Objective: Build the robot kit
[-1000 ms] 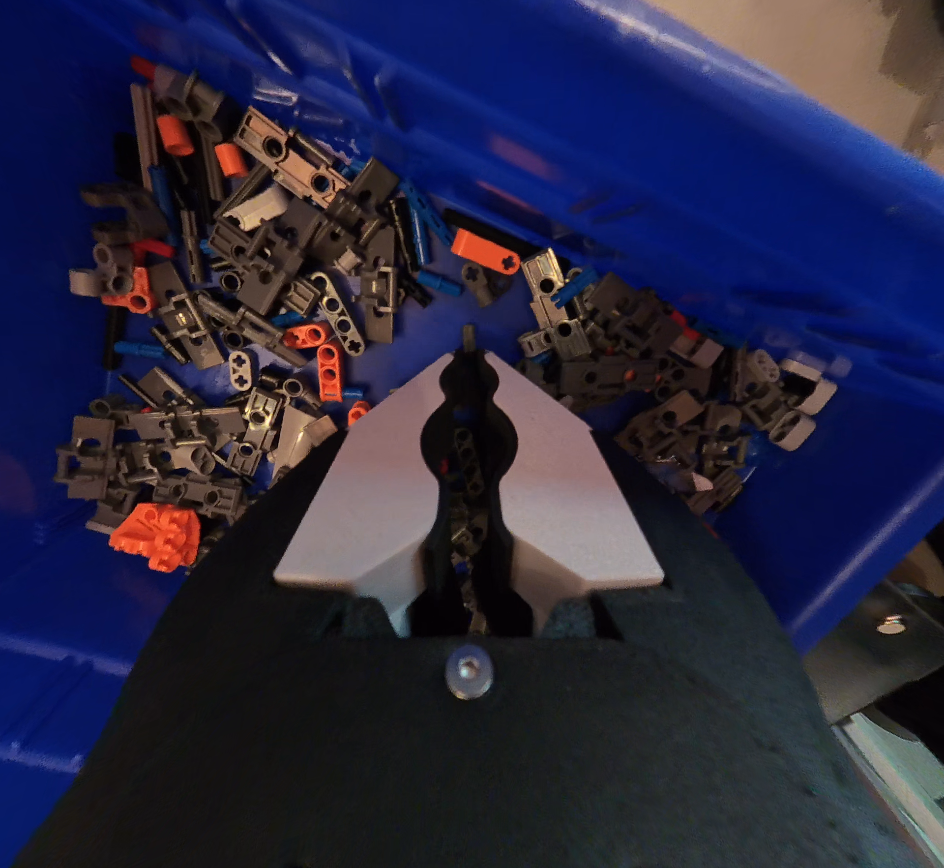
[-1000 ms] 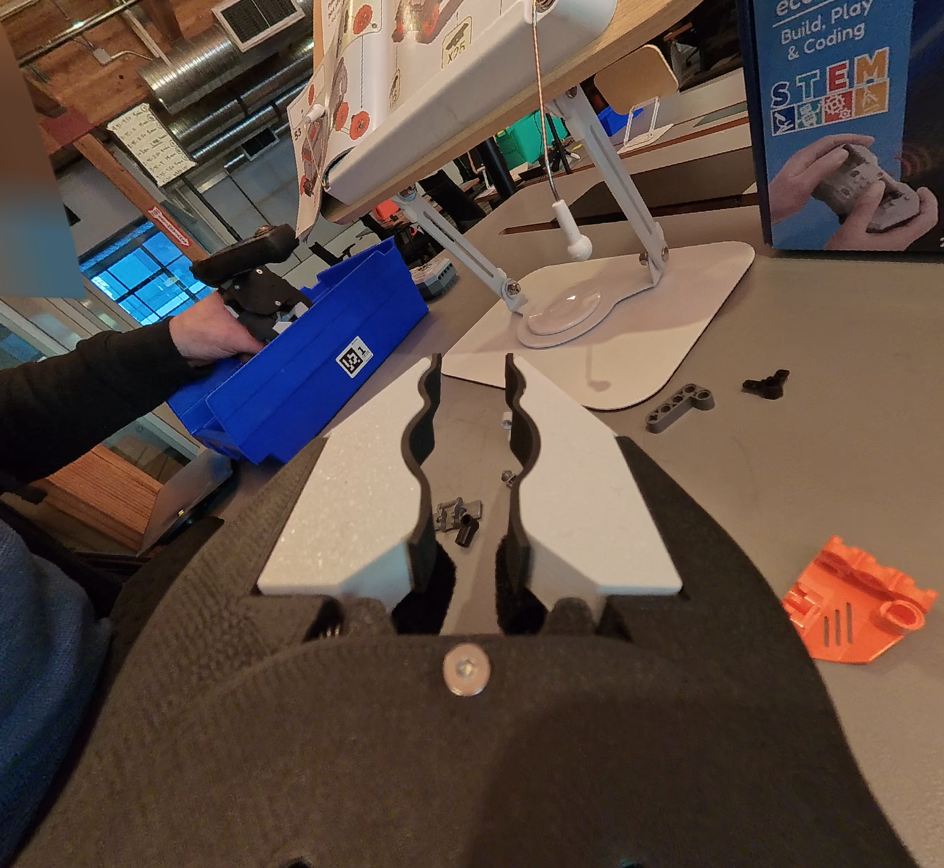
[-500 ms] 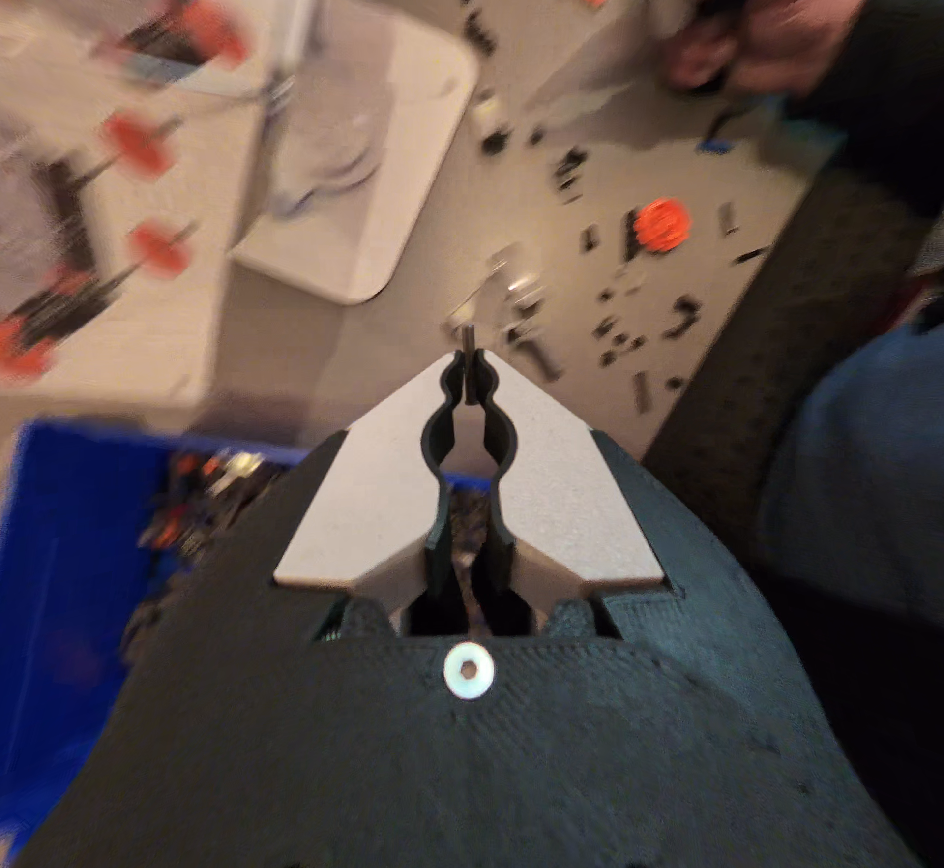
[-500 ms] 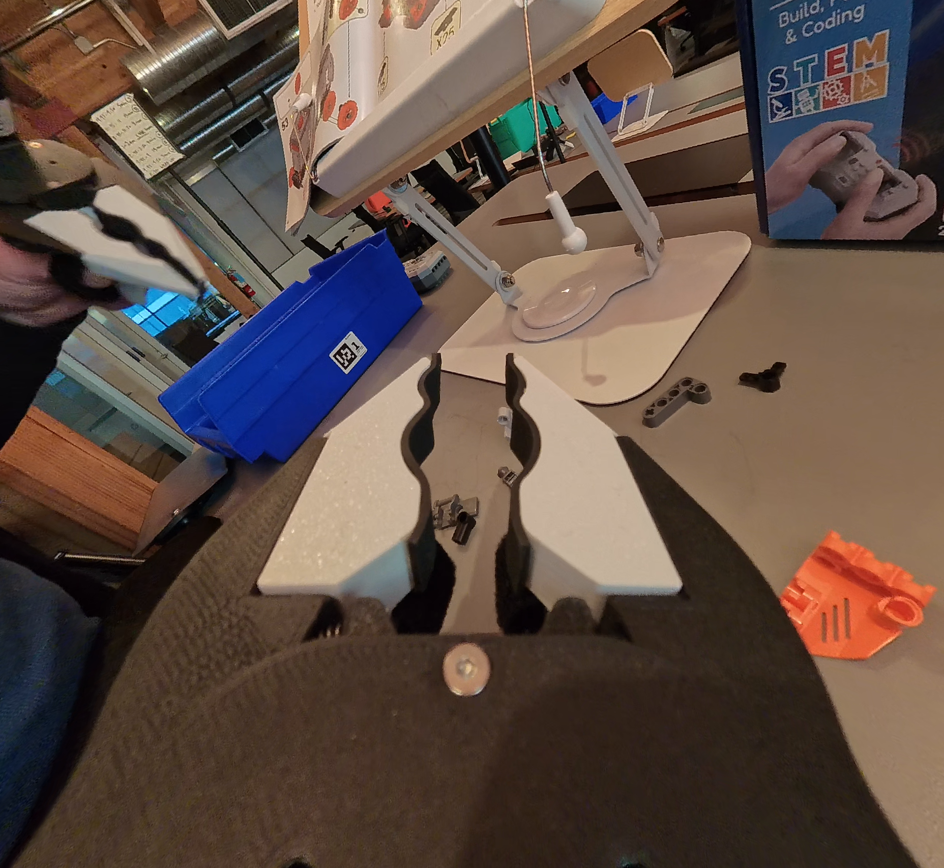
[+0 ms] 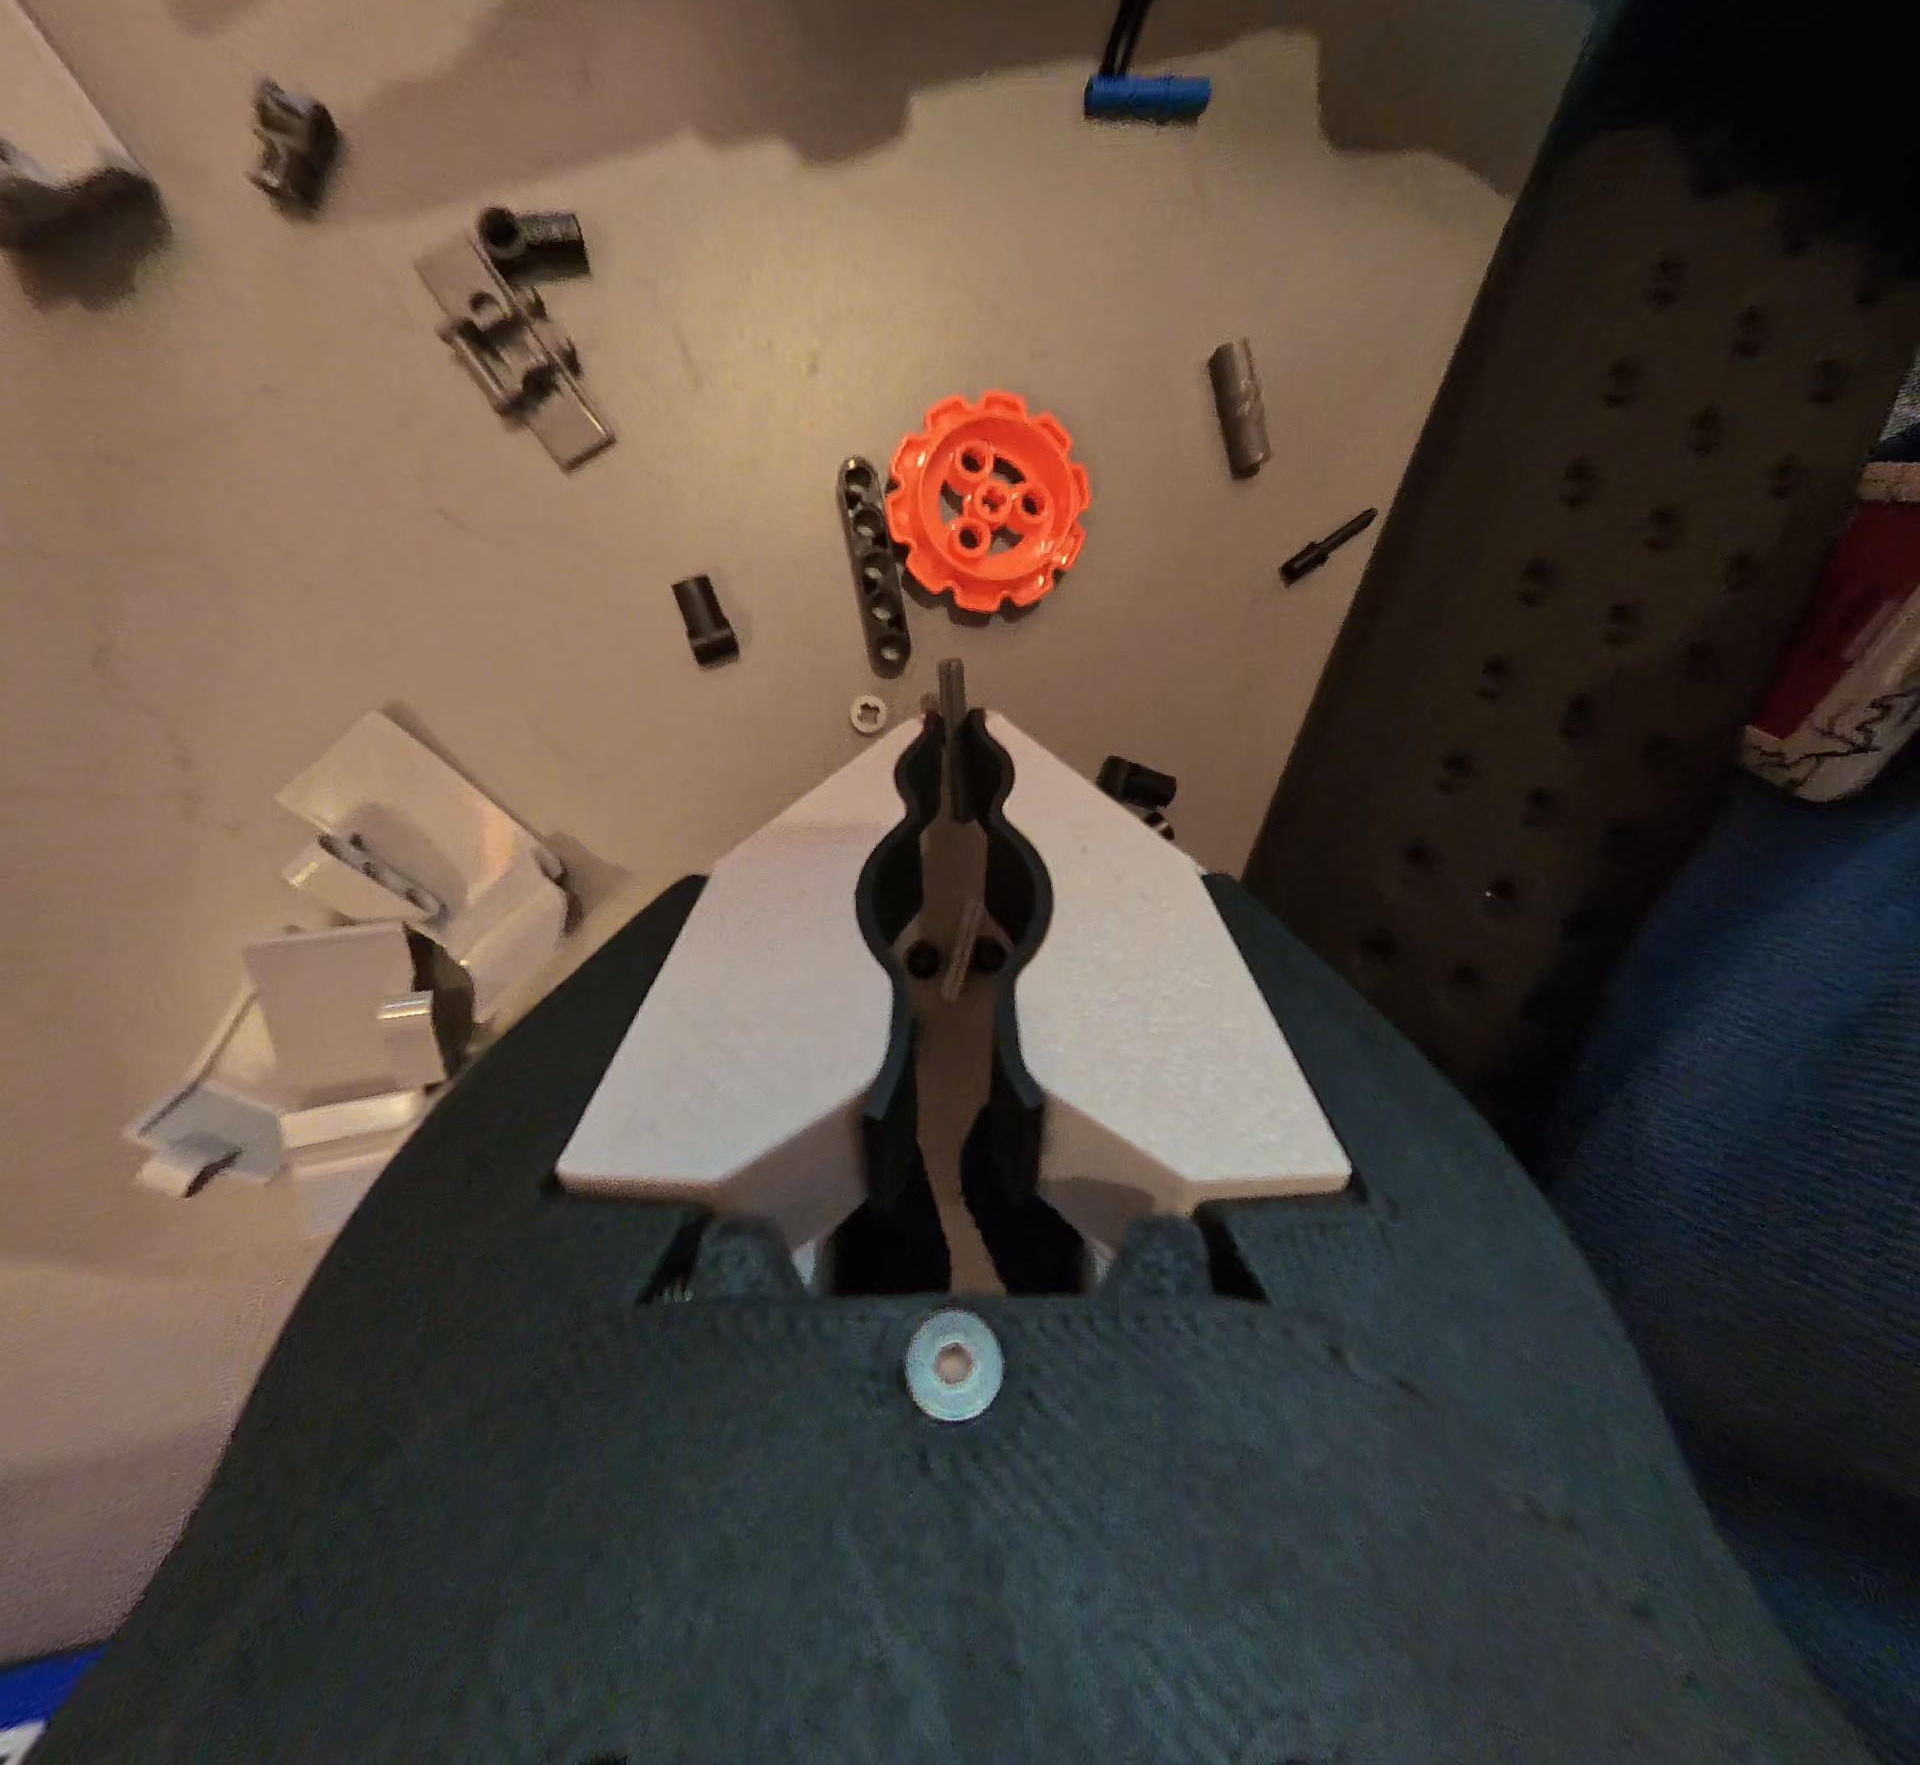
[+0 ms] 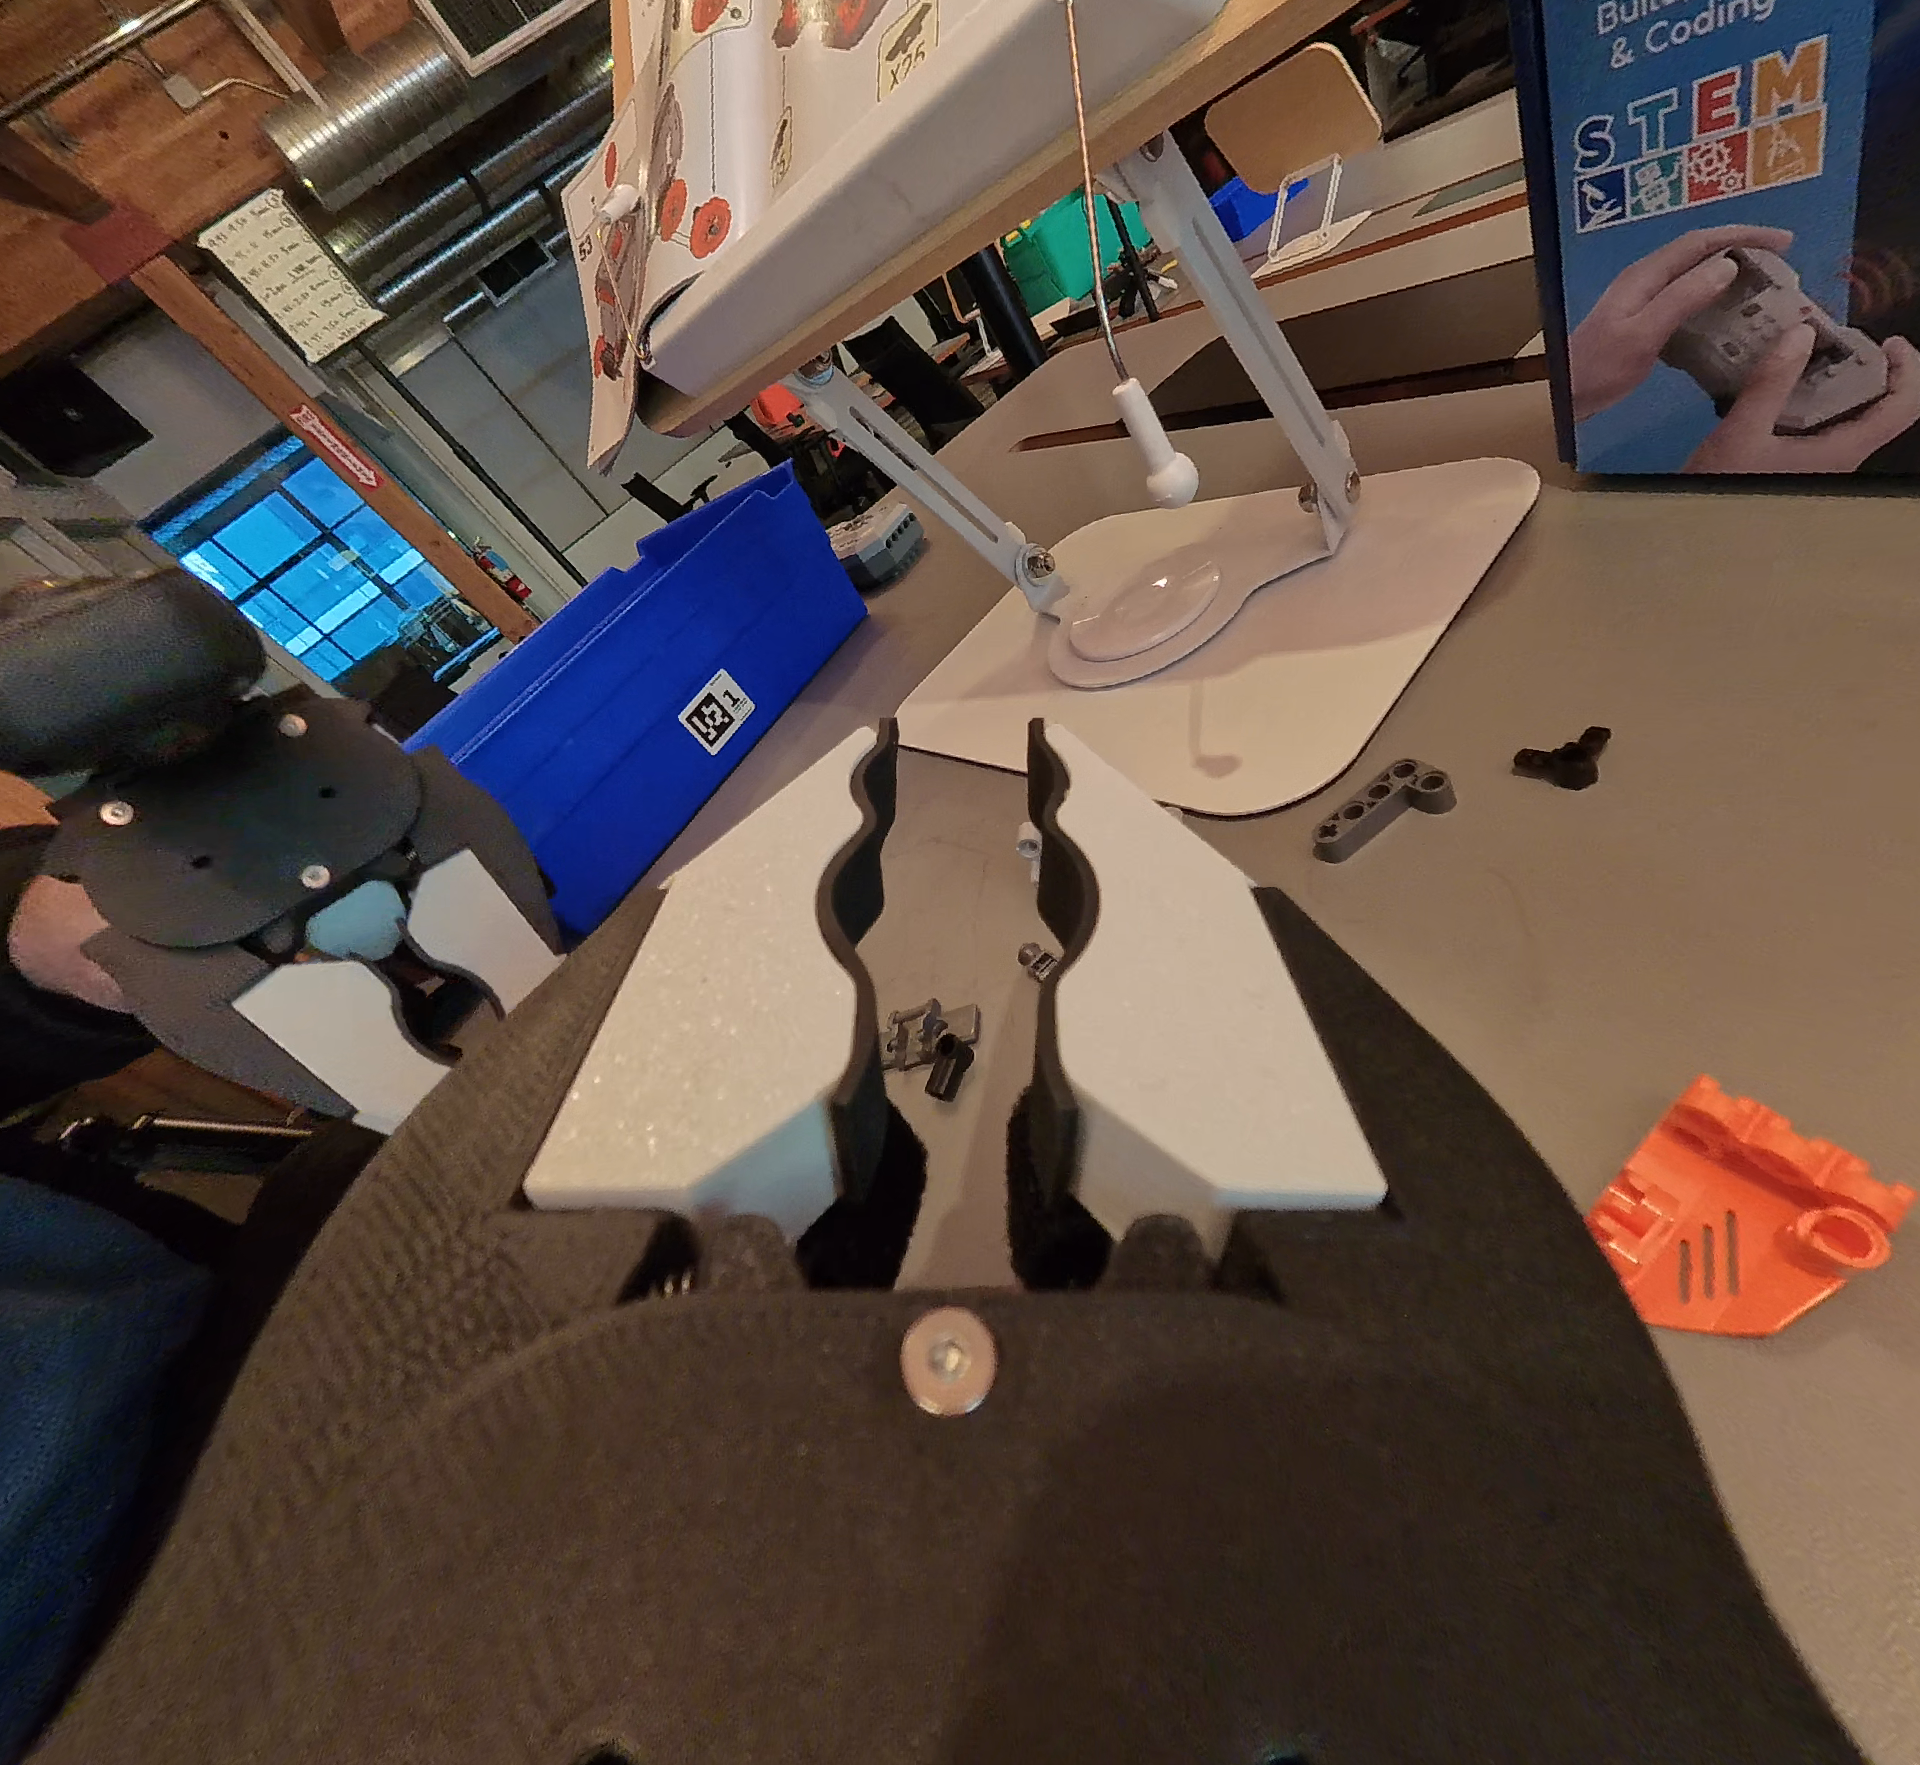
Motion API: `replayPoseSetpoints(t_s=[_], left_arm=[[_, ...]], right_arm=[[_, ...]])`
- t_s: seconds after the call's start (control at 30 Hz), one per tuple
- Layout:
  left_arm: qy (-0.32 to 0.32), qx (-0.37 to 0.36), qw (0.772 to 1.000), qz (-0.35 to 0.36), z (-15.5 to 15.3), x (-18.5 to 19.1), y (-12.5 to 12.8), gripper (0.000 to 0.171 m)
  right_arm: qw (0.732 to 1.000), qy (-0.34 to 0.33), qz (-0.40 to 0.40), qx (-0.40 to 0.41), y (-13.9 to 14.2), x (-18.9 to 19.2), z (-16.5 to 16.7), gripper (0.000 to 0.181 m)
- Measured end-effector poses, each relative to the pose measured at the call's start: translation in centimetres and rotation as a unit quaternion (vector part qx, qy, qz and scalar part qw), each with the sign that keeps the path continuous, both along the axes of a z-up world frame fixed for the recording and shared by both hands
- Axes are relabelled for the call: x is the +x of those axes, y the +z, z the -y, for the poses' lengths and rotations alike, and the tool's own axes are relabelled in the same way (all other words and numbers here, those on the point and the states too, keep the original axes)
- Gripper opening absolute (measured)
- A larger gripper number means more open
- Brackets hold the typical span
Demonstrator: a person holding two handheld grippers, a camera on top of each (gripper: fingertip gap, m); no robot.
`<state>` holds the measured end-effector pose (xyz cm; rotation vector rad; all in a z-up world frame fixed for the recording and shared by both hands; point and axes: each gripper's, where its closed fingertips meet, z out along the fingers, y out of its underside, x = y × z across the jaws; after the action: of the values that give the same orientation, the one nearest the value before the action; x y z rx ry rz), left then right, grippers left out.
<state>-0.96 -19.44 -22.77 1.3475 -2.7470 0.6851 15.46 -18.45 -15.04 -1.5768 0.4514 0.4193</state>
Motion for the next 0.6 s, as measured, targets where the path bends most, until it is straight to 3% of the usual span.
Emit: replayPoseSetpoints(t_s=[0.13,0.27,0.37,0.47,0.6], left_arm=[[0.015,-0.001,1.000,-0.002,-0.2,-0.3,-0.9,0.006],[0.028,0.005,1.000,-0.002,-0.7,-0.1,-0.9,0.024],[0.024,0.002,1.000,0.013,-0.5,0.0,-0.4,0.025],[0.023,-0.009,0.999,0.048,-0.7,0.5,1.4,0.003],[0.034,-0.049,0.992,0.107,-1.3,0.7,6.1,0.000]], right_arm=[[1.000,0.002,-0.001,-0.002,-0.1,0.0,0.0,0.023],[1.000,0.003,-0.001,-0.003,-0.1,-0.1,-0.1,0.023],[1.000,0.003,-0.002,-0.002,-0.1,0.0,-0.1,0.022],[1.000,0.003,-0.002,-0.002,-0.1,0.0,0.0,0.022],[1.000,0.003,-0.003,0.000,0.0,0.0,0.0,0.023]])
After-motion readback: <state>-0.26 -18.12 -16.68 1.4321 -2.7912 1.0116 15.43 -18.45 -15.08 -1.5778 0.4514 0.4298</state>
